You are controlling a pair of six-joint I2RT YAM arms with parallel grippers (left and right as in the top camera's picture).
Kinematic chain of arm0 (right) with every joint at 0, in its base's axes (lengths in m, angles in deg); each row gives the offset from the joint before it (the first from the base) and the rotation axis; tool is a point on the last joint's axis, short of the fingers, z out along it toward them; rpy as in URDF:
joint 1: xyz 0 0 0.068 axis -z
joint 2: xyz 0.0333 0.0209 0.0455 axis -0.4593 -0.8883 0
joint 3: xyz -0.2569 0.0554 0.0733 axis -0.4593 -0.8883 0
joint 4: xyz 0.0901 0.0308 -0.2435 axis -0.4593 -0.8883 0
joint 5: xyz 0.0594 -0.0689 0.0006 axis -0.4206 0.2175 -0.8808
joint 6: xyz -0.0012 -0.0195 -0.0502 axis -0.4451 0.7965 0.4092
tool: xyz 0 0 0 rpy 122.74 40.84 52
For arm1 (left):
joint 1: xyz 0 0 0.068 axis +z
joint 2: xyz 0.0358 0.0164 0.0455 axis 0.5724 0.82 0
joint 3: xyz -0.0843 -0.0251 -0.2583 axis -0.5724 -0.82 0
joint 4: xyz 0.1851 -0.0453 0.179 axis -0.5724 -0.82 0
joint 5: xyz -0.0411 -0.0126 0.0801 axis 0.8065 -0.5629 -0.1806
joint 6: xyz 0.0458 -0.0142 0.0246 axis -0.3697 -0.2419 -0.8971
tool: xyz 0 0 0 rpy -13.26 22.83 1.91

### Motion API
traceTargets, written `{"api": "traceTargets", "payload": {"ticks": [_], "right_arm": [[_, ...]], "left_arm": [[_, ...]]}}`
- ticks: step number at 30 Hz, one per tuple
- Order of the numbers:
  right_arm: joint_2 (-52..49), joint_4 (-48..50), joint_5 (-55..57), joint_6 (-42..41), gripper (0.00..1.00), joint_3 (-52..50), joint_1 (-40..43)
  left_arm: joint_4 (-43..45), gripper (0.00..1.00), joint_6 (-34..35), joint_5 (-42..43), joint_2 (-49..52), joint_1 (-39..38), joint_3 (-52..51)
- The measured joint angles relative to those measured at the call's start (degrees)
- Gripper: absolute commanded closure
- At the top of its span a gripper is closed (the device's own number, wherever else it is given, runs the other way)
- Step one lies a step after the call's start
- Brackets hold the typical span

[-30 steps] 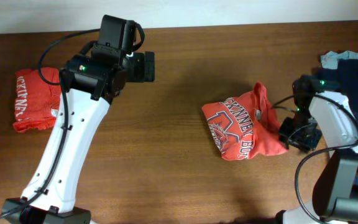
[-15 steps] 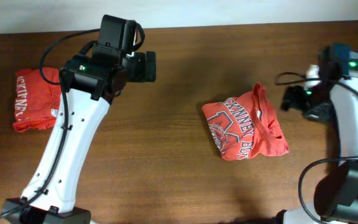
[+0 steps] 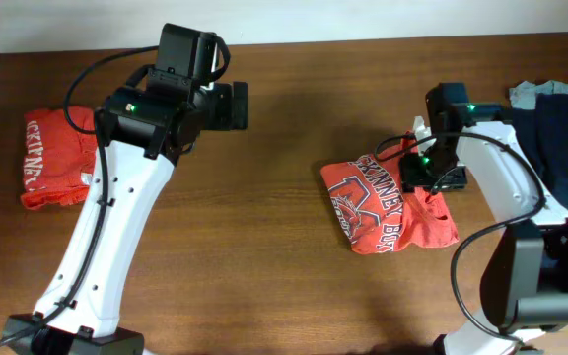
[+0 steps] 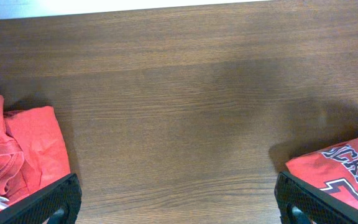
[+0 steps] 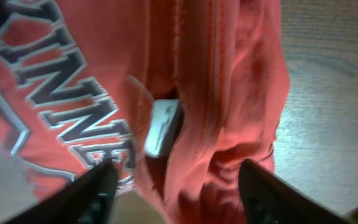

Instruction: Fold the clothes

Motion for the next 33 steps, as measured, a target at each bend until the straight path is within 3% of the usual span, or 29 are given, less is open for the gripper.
{"api": "traceTargets", "payload": {"ticks": [2, 7, 8, 10, 11, 24, 29, 30, 32, 33], "right_arm": [[-0.26, 0.63, 1.25, -0.33, 0.66, -0.13, 0.00], [-0.26, 2.19, 3.02, -0.76, 0.69, -0.15, 0.00], [-0.26, 2.23, 3.15, -0.74, 0.74, -0.15, 0.00], [-0.33, 2.21, 3.32, -0.98, 0.94, -0.15, 0.00], [-0.42, 2.21, 3.37, -1.11, 0.96, -0.15, 0.00], [-0.92, 2.32, 4.72, -3.21, 0.96, -0.15, 0.68], [-0.94, 1.16, 5.86, -7.08, 0.96, -0.15, 9.42], [-0.94, 1.07, 5.42, -7.28, 0.83, -0.15, 10.62], [-1.01, 1.03, 2.38, -6.88, 0.23, -0.15, 15.65], [-1.05, 0.83, -0.09, -6.40, 0.08, -0.15, 18.23]], "left_arm": [[0.00, 0.01, 0.00, 0.02, 0.00, 0.00, 0.00], [0.20, 0.01, 0.00, 0.00, 0.00, 0.00, 0.00], [0.28, 0.01, 0.00, 0.00, 0.00, 0.00, 0.00], [0.63, 0.01, 0.00, 0.00, 0.00, 0.00, 0.00], [0.76, 0.01, 0.00, 0.02, 0.00, 0.00, 0.00], [1.01, 0.01, 0.00, 0.00, 0.00, 0.00, 0.00], [0.94, 0.01, 0.00, 0.00, 0.00, 0.00, 0.00], [0.87, 0.01, 0.00, 0.02, 0.00, 0.00, 0.00], [0.81, 0.01, 0.00, 0.63, 0.00, 0.00, 0.00], [0.76, 0.01, 0.00, 1.22, 0.00, 0.00, 0.00]]}}
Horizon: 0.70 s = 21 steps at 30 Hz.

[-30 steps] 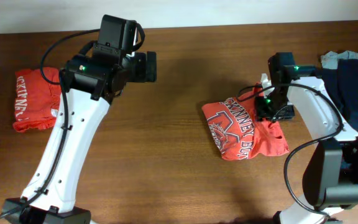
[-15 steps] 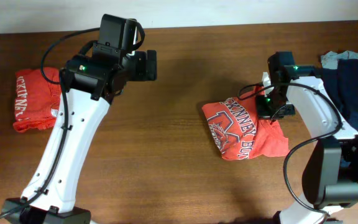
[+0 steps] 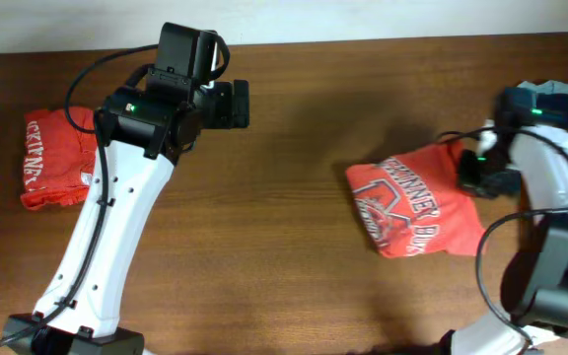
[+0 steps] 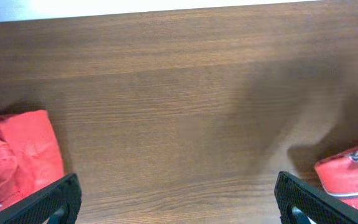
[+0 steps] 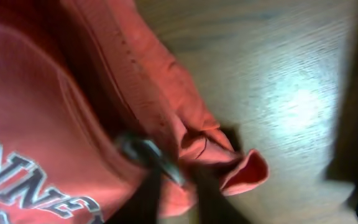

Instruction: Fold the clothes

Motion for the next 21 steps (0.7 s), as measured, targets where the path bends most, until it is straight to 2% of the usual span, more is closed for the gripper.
{"api": "traceTargets", "payload": {"ticks": [1, 8, 10, 12, 17, 21], "right_arm": [[0.00, -0.17, -0.68, 0.50, 0.01, 0.00, 0.70], [-0.02, -2.86, -7.93, 3.41, 0.00, 0.04, 1.92], [-0.09, -3.58, -8.76, 4.15, 0.07, 0.50, 1.86], [-0.09, -2.71, -9.44, 4.90, 0.10, 1.36, 1.60], [-0.63, 0.72, -9.46, 6.29, 0.00, 1.64, -0.94], [-2.89, 2.23, -6.47, 4.50, 0.00, 1.64, -2.38]], "left_arm": [[-0.02, 0.01, 0.02, 0.74, 0.00, 0.00, 0.00], [-3.91, 0.01, 0.02, 5.11, 2.36, 0.00, 0.00], [-4.48, 0.01, 0.02, 5.57, 4.02, 0.00, 0.00], [-4.46, 0.01, 0.00, 5.77, 5.42, 0.00, 0.00], [-2.27, 0.01, -0.02, 5.70, 5.77, 0.07, 0.15], [-2.29, 0.01, -0.59, 5.68, 5.70, 2.12, 1.42]]}}
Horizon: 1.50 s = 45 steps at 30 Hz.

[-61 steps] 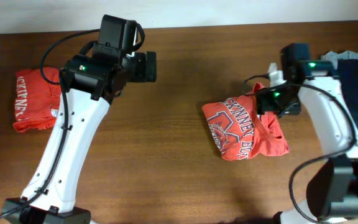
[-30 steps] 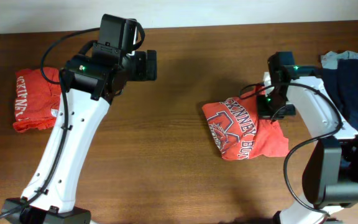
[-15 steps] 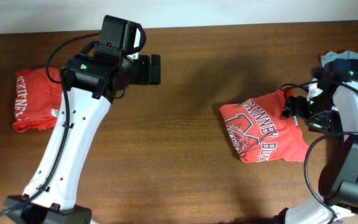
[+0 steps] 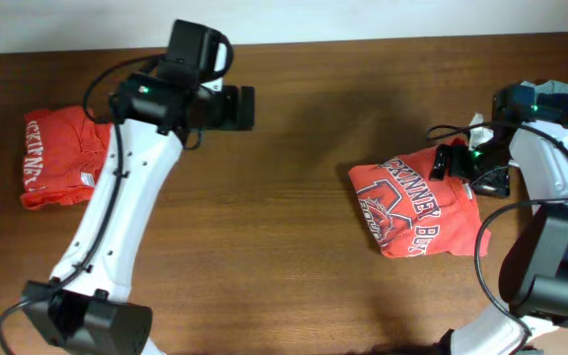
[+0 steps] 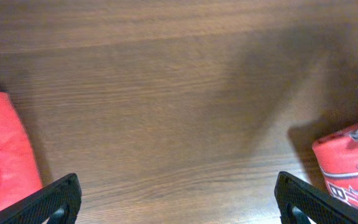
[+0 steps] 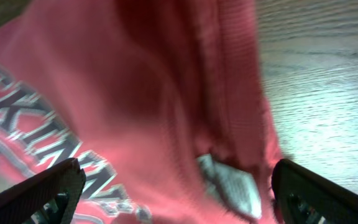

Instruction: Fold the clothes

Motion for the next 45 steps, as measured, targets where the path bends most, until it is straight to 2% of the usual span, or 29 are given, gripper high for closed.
{"api": "traceTargets", "payload": {"ticks": [6, 14, 23, 28, 34, 38, 45], "right_arm": [[-3.02, 1.88, 1.70, -1.46, 0.00, -0.02, -0.55], [-6.95, 4.87, 1.36, -1.70, 0.04, -0.02, -5.33], [-8.35, 11.76, 0.00, -2.16, 0.04, 0.00, -18.51], [-8.44, 15.52, -0.74, -6.21, 0.04, 0.00, -25.07], [-8.79, 18.25, -4.76, -9.60, 0.09, 1.20, -27.06], [-8.87, 21.27, -7.80, -10.47, 0.09, 2.23, -28.15], [-8.98, 25.31, -9.81, -11.19, 0.10, 2.47, -36.15]], "left_arm": [[0.00, 0.01, -0.11, -0.31, -0.52, 4.76, 0.52], [-0.07, 0.01, -0.94, -0.44, -0.63, 6.82, 0.52], [-0.20, 0.01, -1.20, -0.44, -0.63, 7.85, 0.52], [-1.07, 0.01, -1.20, -0.39, -0.63, 7.91, 0.52], [-4.33, 0.01, -1.25, 1.57, -0.63, 7.91, 0.52], [-4.85, 0.01, -1.38, 2.19, -0.63, 7.91, 0.52], [-4.72, 0.01, -1.42, 2.54, -0.63, 8.83, 0.52]]}}
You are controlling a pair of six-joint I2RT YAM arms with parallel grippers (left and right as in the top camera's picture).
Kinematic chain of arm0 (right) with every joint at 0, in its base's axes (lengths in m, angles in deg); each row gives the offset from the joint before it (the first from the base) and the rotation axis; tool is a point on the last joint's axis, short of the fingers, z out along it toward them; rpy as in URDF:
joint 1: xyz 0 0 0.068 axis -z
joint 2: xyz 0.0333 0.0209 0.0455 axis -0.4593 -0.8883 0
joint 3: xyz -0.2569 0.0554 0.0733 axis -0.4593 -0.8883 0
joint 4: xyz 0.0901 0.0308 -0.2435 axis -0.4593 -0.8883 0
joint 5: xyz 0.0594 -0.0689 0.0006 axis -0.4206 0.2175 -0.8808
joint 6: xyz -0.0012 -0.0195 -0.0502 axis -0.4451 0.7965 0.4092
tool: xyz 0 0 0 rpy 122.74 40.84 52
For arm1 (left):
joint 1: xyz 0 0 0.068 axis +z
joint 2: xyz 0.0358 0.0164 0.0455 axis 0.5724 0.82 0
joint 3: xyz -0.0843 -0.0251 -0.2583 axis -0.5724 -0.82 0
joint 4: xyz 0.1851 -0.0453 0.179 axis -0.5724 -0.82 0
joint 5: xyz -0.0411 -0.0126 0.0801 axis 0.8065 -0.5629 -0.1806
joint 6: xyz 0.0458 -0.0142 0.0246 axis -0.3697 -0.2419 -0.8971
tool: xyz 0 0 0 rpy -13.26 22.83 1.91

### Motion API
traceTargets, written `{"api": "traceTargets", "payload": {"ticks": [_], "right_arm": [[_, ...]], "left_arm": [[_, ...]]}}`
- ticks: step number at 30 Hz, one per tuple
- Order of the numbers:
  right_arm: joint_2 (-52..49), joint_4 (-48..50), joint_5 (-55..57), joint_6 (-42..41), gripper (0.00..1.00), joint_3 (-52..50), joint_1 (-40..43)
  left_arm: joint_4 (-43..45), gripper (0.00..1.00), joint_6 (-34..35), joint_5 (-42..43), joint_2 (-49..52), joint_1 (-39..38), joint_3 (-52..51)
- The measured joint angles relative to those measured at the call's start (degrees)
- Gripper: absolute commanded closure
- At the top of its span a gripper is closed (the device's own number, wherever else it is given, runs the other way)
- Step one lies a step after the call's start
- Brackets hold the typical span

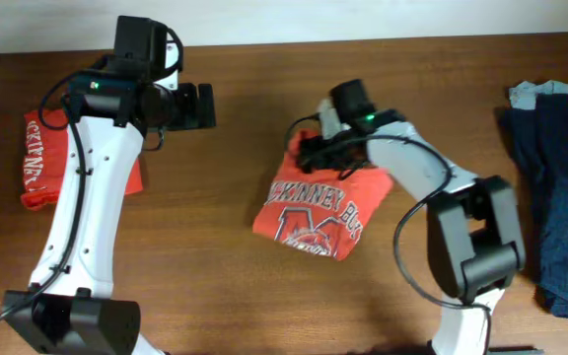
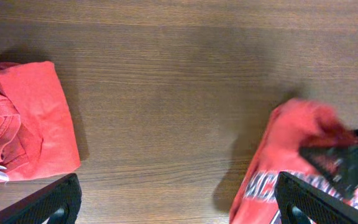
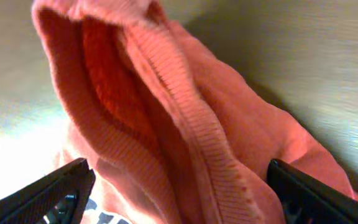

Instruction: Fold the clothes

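Note:
A red T-shirt with lettering (image 1: 316, 205) lies loosely folded in the middle of the table; its near edge also shows in the left wrist view as the red T-shirt (image 2: 303, 155). My right gripper (image 1: 314, 148) is at its far edge, open, with the ribbed collar (image 3: 185, 118) bunched between the fingers of the right gripper (image 3: 179, 190). A second red shirt (image 1: 52, 163), folded, lies at the far left, and the left wrist view shows this folded shirt (image 2: 23, 134) too. My left gripper (image 1: 200, 106) hovers open above bare wood between the two shirts.
A pile of dark blue clothes (image 1: 560, 187) with a pale blue piece (image 1: 531, 92) lies at the right edge. Brown wooden table (image 1: 215, 266); its far edge meets a white wall.
The lettered shirt lay right of centre and now lies in the middle of the table, turned. My right gripper, still open, is now at its far-left edge. My left arm has swung left.
My right gripper stood open over the lettered shirt's right part. Then it was shut on the shirt's edge, farther right. Then it was open over the collar. Now the shirt lies at mid-table with the open gripper at its collar. The left gripper stayed open throughout.

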Motion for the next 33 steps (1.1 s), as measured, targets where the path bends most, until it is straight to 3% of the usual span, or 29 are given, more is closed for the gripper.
{"api": "traceTargets", "payload": {"ticks": [9, 12, 17, 26, 33], "right_arm": [[0.00, 3.23, -1.22, -1.16, 0.09, 0.13, -11.89], [-0.07, 2.99, -1.49, -1.09, 0.03, 1.11, -14.88], [-0.35, -4.98, -1.20, -0.50, 0.01, 10.40, -17.11], [-0.66, -32.20, 3.08, -0.26, 0.01, 41.35, -5.25], [-0.63, -42.95, 4.39, -0.26, 0.01, 48.65, 8.63]], "left_arm": [[-0.17, 0.01, -0.83, 0.26, 0.00, 9.33, 0.00], [-0.22, 0.01, -1.01, 0.28, 0.00, 12.85, 0.00], [-0.26, 0.01, -5.22, 2.69, 0.00, 16.04, 0.00], [-1.29, 0.01, -18.73, 11.72, 0.00, 12.79, 0.00], [-6.29, 0.01, -29.94, 15.58, 4.57, 5.20, 0.17]]}}
